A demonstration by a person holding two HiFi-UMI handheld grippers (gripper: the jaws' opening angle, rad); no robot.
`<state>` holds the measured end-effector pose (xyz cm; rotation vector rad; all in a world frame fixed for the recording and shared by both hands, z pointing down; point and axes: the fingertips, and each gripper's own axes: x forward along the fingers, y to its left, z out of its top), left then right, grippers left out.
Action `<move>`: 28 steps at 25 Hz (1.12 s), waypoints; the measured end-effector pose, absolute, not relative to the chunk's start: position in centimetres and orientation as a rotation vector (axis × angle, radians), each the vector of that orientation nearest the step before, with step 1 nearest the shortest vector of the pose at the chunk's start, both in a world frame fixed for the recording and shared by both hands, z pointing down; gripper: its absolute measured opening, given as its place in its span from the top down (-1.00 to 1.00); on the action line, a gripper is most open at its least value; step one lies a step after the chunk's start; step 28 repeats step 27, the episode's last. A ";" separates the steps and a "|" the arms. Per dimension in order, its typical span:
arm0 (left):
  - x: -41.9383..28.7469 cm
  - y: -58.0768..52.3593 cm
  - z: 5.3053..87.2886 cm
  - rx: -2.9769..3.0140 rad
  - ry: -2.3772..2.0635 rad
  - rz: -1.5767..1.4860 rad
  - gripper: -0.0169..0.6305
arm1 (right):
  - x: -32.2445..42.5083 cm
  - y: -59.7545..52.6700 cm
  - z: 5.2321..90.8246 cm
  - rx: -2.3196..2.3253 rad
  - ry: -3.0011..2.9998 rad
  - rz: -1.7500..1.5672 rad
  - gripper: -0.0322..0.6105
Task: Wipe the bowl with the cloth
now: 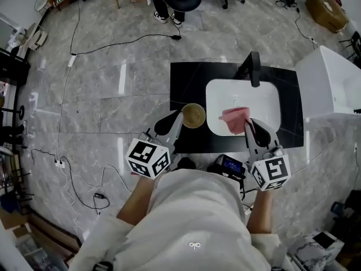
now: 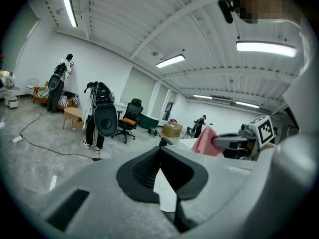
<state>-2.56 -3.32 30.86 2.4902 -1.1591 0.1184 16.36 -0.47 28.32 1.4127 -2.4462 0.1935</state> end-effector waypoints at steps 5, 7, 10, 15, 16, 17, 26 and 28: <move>-2.5 -2.1 29.7 2.524 -1.226 0.119 0.91 | 17.6 0.8 26.9 1.428 -2.549 0.282 0.85; -2.5 -2.0 29.5 2.529 -1.238 0.124 0.91 | 17.9 0.9 26.6 1.432 -2.565 0.291 0.85; -2.5 -2.0 29.4 2.540 -1.253 0.137 0.91 | 18.3 1.0 26.5 1.438 -2.582 0.303 0.85; -2.4 -1.9 30.1 2.538 -1.260 0.165 0.91 | 18.4 0.9 26.7 1.438 -2.579 0.308 0.85; -2.3 -2.0 30.1 2.541 -1.259 0.172 0.91 | 18.4 0.8 26.7 1.442 -2.577 0.306 0.85; -2.3 -2.1 30.2 2.545 -1.255 0.177 0.91 | 18.4 0.8 26.6 1.446 -2.574 0.305 0.85; -1.5 -2.7 30.5 2.589 -1.208 0.226 0.91 | 18.1 0.8 26.6 1.458 -2.564 0.301 0.85; -1.4 -2.7 30.6 2.590 -1.203 0.229 0.91 | 18.0 0.8 26.7 1.458 -2.563 0.300 0.85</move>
